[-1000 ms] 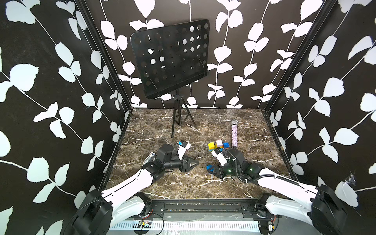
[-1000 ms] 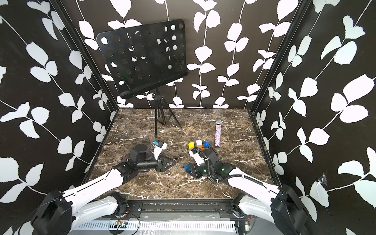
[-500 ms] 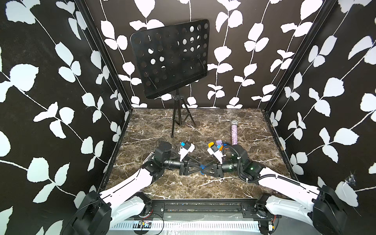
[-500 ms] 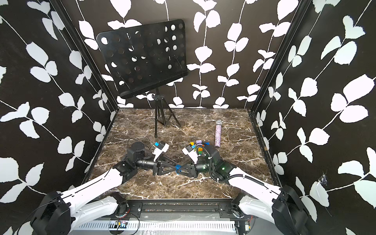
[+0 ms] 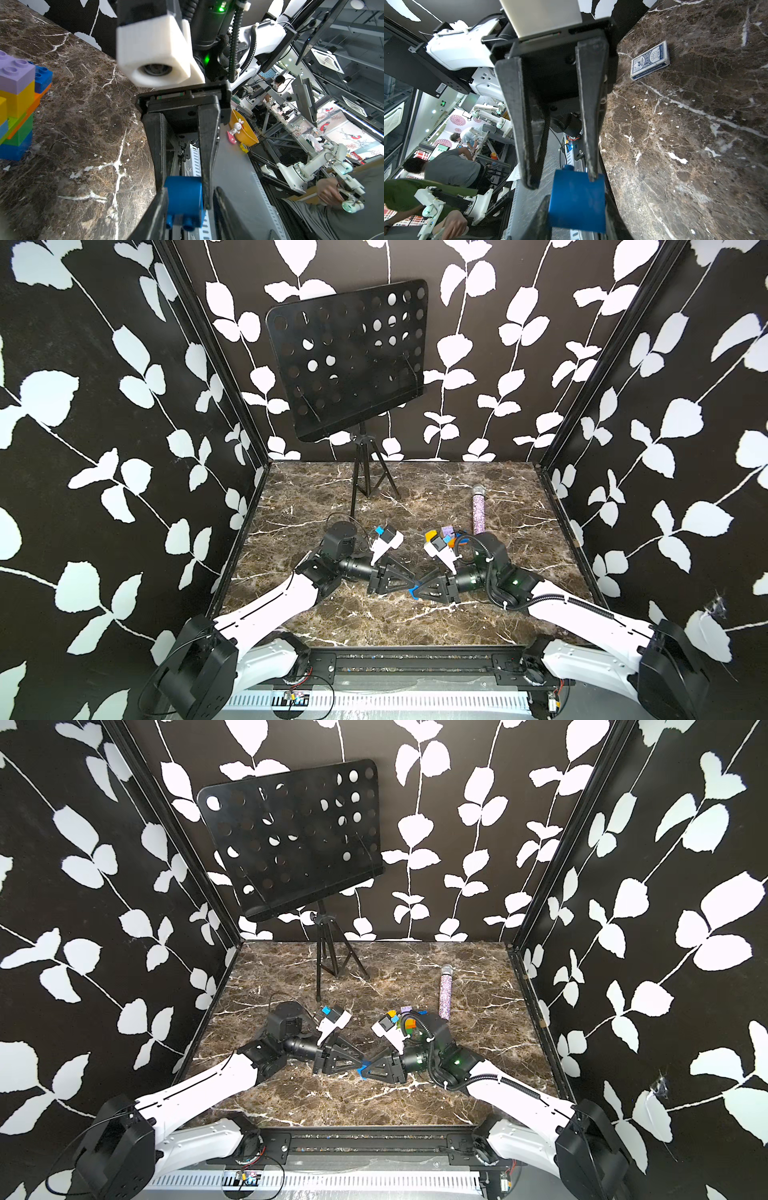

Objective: Assemble a fork with lego
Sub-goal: Place the lego brick at the center of the board.

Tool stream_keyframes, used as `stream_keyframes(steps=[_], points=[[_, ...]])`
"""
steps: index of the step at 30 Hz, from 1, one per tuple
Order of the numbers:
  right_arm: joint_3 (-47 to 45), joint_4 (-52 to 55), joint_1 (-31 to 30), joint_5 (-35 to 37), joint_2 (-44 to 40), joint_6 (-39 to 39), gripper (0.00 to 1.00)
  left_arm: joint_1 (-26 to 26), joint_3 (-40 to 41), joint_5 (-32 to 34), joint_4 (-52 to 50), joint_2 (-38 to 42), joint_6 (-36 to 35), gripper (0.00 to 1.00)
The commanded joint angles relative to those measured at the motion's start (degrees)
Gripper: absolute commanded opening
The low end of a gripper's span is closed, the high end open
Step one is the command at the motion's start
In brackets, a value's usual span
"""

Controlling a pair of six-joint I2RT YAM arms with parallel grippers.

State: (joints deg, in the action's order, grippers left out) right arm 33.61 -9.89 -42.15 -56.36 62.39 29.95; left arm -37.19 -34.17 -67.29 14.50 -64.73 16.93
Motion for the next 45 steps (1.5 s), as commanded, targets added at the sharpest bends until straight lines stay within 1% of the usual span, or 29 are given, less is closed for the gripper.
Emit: stream_keyframes(steps=[1,7,11,15,19,21,24,26,28,31,35,37,38,40,42,43,45], points=[[3.5,-2.3,1.4,-1.1,-1.4,-1.5,0.24,-0.4,-1.2,-2.3,-6.3,-0.4,-3.0,0.39],[4.0,-1.5,1.4,-1.7,-1.4,-2.0,0.24,-0.3,-2.9,-0.8,-8.5,-3.7,-4.5,0.41],[4.2,-1.3,1.4,-1.9,-1.5,-1.8,0.24,-0.4,-4.2,-0.2,-11.7,-4.9,-6.1,0.44],[4.5,-0.4,1.4,-1.6,-2.2,-2.6,0.24,-0.3,-5.5,0.2,-15.6,-5.6,-8.5,0.44],[4.5,0.2,1.4,-1.7,-1.6,-3.4,0.24,-0.3,-4.0,-0.5,-10.2,-5.1,-5.9,0.43],[4.4,-0.9,1.4,-2.4,-0.9,-3.0,0.24,-0.3,-3.9,-1.3,-8.8,-5.4,-4.9,0.41],[4.0,-2.1,1.4,-2.6,0.1,-2.9,0.24,-0.3,-3.5,-3.8,-3.7,-6.0,-1.2,0.33],[3.7,-3.6,1.4,-3.0,0.9,-2.4,0.24,-0.3,-3.2,-5.3,-1.8,-5.9,0.1,0.31],[3.6,-4.8,1.6,-3.3,1.8,-2.1,0.24,-0.3,-3.3,-6.9,-2.1,-5.9,0.4,0.29],[3.7,-5.9,2.1,-3.7,2.4,-1.9,0.25,-0.3,-3.9,-8.1,-5.2,-6.3,-1.2,0.27],[3.8,-5.6,3.1,-3.4,2.2,-1.9,0.33,-0.3,-5.0,-7.9,-8.7,-6.6,-3.6,0.22],[3.9,-3.5,3.7,-2.8,1.6,-2.8,0.39,-0.3,-6.3,-7.1,-12.6,-6.3,-6.3,0.21],[3.8,-2.1,4.0,-2.5,1.2,-3.4,0.44,-0.3,-6.8,-6.6,-14.4,-6.3,-7.7,0.20],[3.7,1.5,4.6,-1.6,-0.3,-5.3,0.51,0.0,-8.7,-4.7,-21.2,-6.2,-12.0,0.19],[3.7,6.5,5.6,0.4,-2.5,-7.7,0.56,0.7,-11.2,0.5,-30.4,-6.3,-17.6,0.19],[3.6,9.1,6.2,1.8,-3.7,-8.6,0.58,1.0,-12.0,2.8,-32.9,-6.6,-18.4,0.19],[3.8,15.3,7.5,6.0,-5.8,-10.6,0.61,1.3,-13.8,10.4,-38.3,-7.8,-19.3,0.22]])
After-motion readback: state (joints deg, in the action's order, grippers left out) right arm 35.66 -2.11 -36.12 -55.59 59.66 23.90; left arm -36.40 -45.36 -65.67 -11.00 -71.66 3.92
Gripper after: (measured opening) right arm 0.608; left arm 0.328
